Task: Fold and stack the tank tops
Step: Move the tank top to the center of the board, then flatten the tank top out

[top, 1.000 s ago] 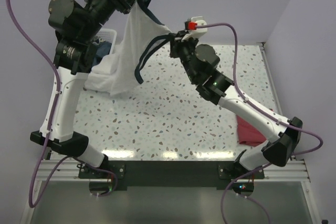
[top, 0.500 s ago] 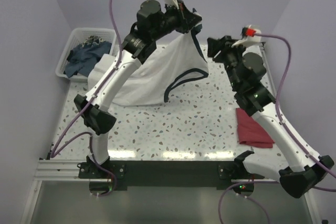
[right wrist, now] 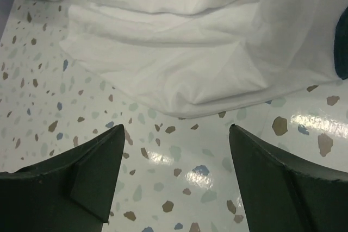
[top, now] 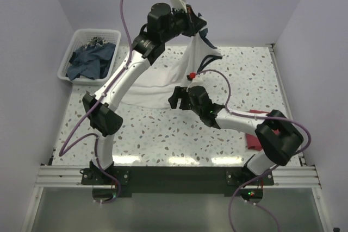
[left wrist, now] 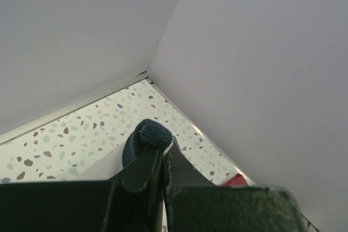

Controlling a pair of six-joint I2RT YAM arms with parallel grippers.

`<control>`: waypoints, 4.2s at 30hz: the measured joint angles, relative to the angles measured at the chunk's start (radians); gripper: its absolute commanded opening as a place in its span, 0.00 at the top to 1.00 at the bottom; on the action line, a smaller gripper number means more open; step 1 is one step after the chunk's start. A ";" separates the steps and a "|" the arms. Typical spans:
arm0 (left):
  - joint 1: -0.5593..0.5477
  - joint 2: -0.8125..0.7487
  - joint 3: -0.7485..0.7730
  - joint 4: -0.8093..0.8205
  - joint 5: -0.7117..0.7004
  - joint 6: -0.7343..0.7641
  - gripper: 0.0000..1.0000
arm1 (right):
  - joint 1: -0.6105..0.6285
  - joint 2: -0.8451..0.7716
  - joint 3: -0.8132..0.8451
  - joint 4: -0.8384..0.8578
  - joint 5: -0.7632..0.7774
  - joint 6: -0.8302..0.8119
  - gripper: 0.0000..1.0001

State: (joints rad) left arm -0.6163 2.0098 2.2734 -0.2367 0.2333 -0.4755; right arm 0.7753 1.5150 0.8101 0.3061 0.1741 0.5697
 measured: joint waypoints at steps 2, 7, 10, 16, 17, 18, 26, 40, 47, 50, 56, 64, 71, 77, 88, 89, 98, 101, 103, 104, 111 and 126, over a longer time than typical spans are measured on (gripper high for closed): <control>0.018 0.003 -0.011 0.010 0.001 0.001 1.00 | 0.000 0.066 0.016 0.021 0.019 0.036 0.24; 0.124 0.076 -0.005 0.052 0.008 0.001 0.91 | 0.023 0.202 0.127 0.011 0.067 0.088 0.31; 0.208 0.175 0.004 0.093 0.026 0.012 0.59 | 0.069 0.266 0.233 -0.011 0.106 0.096 0.34; 0.319 0.386 -0.011 0.107 0.052 0.042 0.28 | 0.119 0.402 0.420 -0.069 0.164 0.105 0.39; 0.330 0.398 -0.039 0.108 0.052 0.043 0.27 | 0.118 0.426 0.440 -0.085 0.174 0.105 0.39; 0.337 0.399 -0.084 0.111 0.051 0.043 0.25 | 0.115 0.447 0.455 -0.101 0.178 0.104 0.39; 0.352 0.205 -0.485 0.178 -0.108 0.021 0.30 | 0.071 0.560 0.502 -0.250 0.156 0.116 0.65; 0.354 -0.073 -0.845 0.219 -0.391 -0.137 0.36 | -0.249 0.402 0.392 -0.514 0.094 0.089 0.74; 0.322 -0.274 -1.201 0.223 -0.418 -0.266 0.35 | -0.495 0.423 0.568 -0.702 0.102 0.006 0.52; 0.286 -0.347 -1.288 0.229 -0.421 -0.286 0.37 | -0.476 0.454 0.718 -0.741 0.097 -0.028 0.47; 0.260 -0.358 -1.307 0.249 -0.381 -0.251 0.42 | -0.329 0.317 0.614 -0.737 0.087 -0.040 0.48; 0.253 -0.209 -1.235 0.251 -0.315 -0.082 0.39 | -0.166 0.041 0.204 -0.732 0.059 0.053 0.50; 0.249 -0.120 -1.192 0.279 -0.236 0.008 0.45 | -0.045 -0.037 0.059 -0.686 0.047 0.154 0.49; 0.245 -0.102 -1.179 0.280 -0.231 0.035 0.67 | 0.033 -0.034 0.015 -0.657 0.041 0.231 0.48; 0.229 -0.092 -1.175 0.274 -0.269 0.023 1.00 | 0.104 0.043 0.009 -0.615 0.037 0.320 0.48; 0.228 -0.094 -1.175 0.272 -0.279 0.018 1.00 | 0.106 0.047 0.003 -0.610 0.039 0.327 0.50; 0.248 -0.240 -1.318 0.223 -0.380 -0.107 1.00 | 0.089 0.048 -0.003 -0.627 0.068 0.346 1.00; 0.274 -0.329 -1.389 0.216 -0.390 -0.151 1.00 | 0.006 -0.066 -0.082 -0.657 0.081 0.328 1.00; 0.284 -0.398 -1.448 0.222 -0.393 -0.184 1.00 | -0.079 -0.177 -0.132 -0.710 0.095 0.311 1.00; 0.287 -0.433 -1.481 0.226 -0.389 -0.201 1.00 | -0.125 -0.237 -0.146 -0.743 0.106 0.301 1.00; 0.286 -0.565 -1.674 0.256 -0.317 -0.294 0.96 | -0.209 -0.447 -0.150 -0.885 0.165 0.240 1.00; 0.268 -0.711 -1.782 0.318 -0.150 -0.280 0.51 | -0.216 -0.405 0.147 -1.028 0.167 0.154 1.00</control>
State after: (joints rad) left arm -0.3481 1.2987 0.4911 0.0811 0.0830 -0.7555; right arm 0.5598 1.1099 0.9573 -0.7219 0.3408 0.7235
